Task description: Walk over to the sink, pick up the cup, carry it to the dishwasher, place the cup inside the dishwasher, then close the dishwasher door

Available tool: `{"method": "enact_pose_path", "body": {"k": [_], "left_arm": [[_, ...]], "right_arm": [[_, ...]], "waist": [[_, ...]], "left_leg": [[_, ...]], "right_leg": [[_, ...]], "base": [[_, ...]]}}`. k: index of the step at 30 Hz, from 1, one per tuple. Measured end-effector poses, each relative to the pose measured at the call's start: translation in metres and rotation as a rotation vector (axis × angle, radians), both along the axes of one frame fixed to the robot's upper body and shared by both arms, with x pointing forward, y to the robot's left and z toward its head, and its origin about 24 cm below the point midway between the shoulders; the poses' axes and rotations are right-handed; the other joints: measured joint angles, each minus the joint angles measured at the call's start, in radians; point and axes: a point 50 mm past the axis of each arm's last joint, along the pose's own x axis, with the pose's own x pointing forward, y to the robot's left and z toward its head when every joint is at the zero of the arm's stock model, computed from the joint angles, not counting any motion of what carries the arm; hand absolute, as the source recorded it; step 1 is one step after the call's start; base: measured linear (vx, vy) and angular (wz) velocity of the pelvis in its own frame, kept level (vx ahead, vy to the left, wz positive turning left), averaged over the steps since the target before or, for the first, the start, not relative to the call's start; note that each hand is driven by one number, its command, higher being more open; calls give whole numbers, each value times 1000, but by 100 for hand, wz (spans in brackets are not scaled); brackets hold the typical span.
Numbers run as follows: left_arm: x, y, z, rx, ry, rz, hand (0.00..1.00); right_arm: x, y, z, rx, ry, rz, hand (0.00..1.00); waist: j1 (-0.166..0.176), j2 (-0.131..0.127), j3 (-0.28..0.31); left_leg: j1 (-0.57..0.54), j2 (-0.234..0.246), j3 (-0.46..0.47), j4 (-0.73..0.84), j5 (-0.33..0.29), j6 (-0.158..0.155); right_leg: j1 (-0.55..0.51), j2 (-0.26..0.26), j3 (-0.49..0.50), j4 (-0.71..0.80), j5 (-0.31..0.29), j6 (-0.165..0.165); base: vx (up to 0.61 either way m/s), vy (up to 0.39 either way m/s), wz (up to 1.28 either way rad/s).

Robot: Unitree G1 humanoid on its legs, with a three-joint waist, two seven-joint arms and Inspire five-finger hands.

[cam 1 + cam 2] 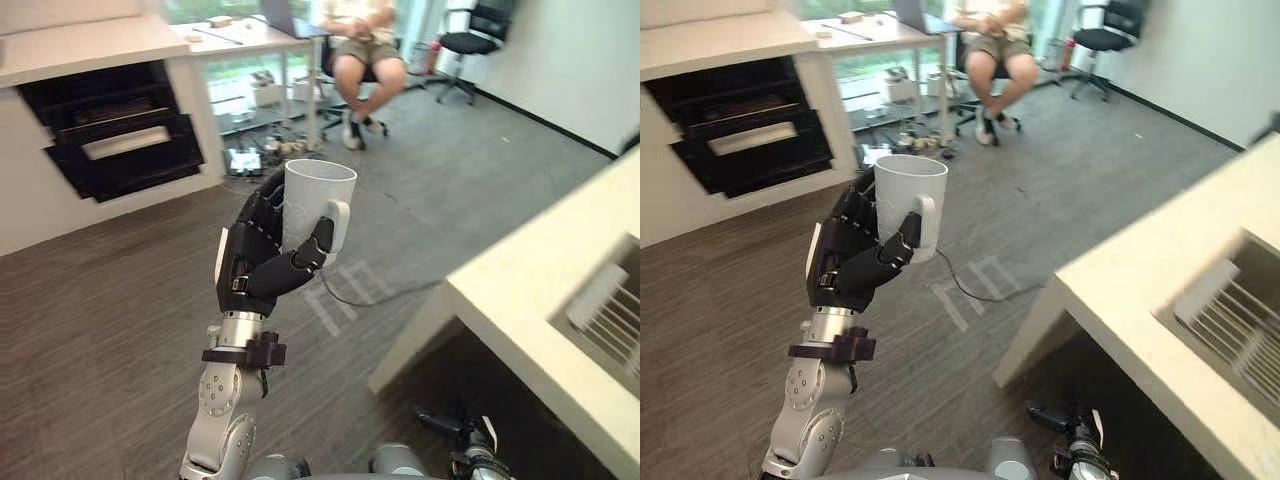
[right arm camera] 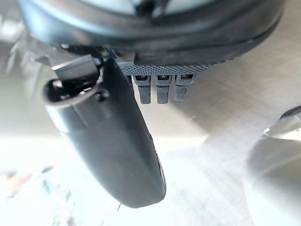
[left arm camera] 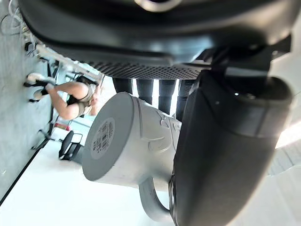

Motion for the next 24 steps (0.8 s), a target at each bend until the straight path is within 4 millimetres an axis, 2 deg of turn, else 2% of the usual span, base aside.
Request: {"method": "enact_pose_path", "body": {"k": [1, 2, 3, 5, 6, 9, 13, 16, 18, 19, 24], "left_arm": [[-1, -2, 2, -2, -9, -8, 30], [-4, -1, 10, -8, -45, -9, 30], [-5, -1, 11, -14, -55, -7, 30], [-6, -1, 14, -31, -67, 0, 30], [-6, -2, 15, -45, -73, 0, 30], [-8, -7, 15, -43, -80, -40, 30], [-13, -7, 6, -57, -35, -33, 30], [-15, -5, 0, -62, -9, -24, 30], [-15, -4, 0, -72, -3, -26, 30], [-13, -8, -11, -62, 45, -43, 30], [-13, -8, -12, -65, 49, -35, 30]], "right_arm": [[-5, 2, -2, 1, 25, -31, 90], [-22, 4, -6, 9, 63, -53, 90], [-27, 4, -7, 3, 79, -45, 90], [-31, 4, -7, 1, 95, -29, 90], [-30, 6, -7, 3, 97, -10, 90], [-32, 11, -5, 7, 96, 30, 90], [-37, 10, -5, 7, 104, 31, 90], [-44, 11, -6, 10, 122, 31, 90], [-44, 11, -6, 8, 122, 30, 90], [-38, 20, -6, 19, 113, 69, 90], [-39, 20, -7, 23, 113, 73, 90]], "waist": [[0, -16, -7], [4, -64, -8], [5, -66, -9], [24, -56, -16], [28, -48, -19], [26, -45, -21], [29, -29, -37], [45, -21, -63], [50, -25, -66], [54, -49, -81], [53, -42, -87]], "left_leg": [[13, -5, 3, 5, -7, -12], [18, -18, 10, 23, -22, -33], [16, -10, 8, 35, -37, -36], [9, 29, 12, 58, -60, -64], [4, 59, 16, 67, -73, -76], [14, 93, 19, 59, -82, -88], [24, 97, 26, 42, -78, -85], [30, 93, 30, 16, -63, -81], [34, 84, 30, -4, -47, -80], [46, 78, 31, -77, 9, -88], [64, 90, 61, -81, 12, -84]], "right_leg": [[2, -6, -5, -56, 35, 1], [3, -24, -18, -118, 137, 2], [10, -23, -24, -121, 125, 14], [36, 6, -40, -167, 122, 8], [46, 32, -43, -197, 132, -9], [63, 63, -50, -225, 144, -28], [77, 68, -45, -251, 154, -29], [92, 67, -40, -290, 177, -27], [93, 59, -39, -301, 188, -26], [103, 57, -40, -362, 246, -36], [104, 68, -25, -383, 250, -38]], "base": [[319, -149, 124], [290, -172, 106], [247, -171, 57], [123, -116, -17], [110, -148, -33], [67, -124, -12], [4, -31, -5], [-13, 16, -3], [-39, 16, 1], [0, 0, 0], [0, -1, -15]]}}
